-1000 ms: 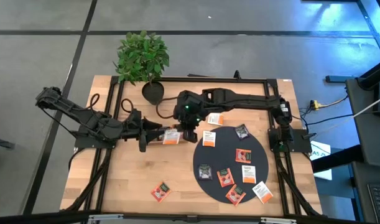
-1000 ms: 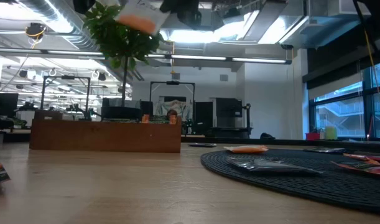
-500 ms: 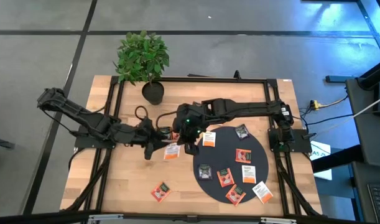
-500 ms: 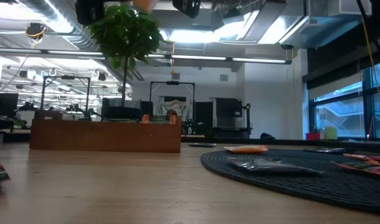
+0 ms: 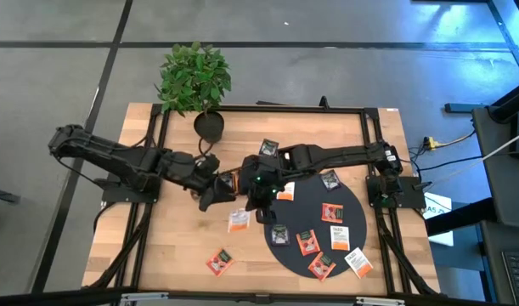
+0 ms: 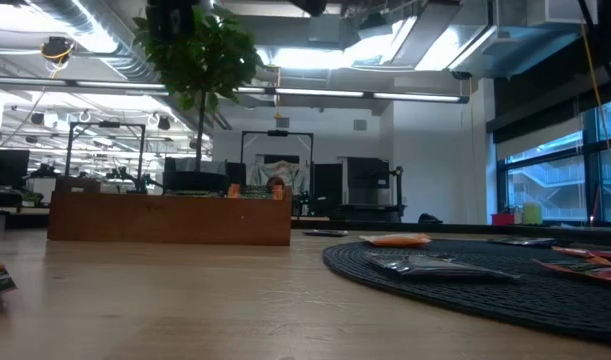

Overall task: Pick & Place Tea
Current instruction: Put the white tea bag into the left section of the wooden organizer

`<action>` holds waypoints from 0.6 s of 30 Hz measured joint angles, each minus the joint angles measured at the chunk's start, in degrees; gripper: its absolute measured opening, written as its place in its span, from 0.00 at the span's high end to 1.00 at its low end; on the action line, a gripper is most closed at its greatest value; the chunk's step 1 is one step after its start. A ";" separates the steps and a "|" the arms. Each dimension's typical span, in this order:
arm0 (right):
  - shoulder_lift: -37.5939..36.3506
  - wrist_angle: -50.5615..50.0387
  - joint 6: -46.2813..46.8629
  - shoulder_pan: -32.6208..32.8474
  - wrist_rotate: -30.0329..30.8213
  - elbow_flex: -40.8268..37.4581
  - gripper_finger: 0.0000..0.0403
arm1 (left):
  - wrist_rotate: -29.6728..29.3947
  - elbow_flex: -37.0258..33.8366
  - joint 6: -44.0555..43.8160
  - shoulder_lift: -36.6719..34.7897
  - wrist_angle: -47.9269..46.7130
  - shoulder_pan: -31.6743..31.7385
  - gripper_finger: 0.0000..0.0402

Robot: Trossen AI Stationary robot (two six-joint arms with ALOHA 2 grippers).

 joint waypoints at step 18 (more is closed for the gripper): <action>2.43 -1.74 1.61 -0.07 -3.00 -0.26 0.99 | 7.89 10.85 9.53 11.61 -11.57 2.88 0.55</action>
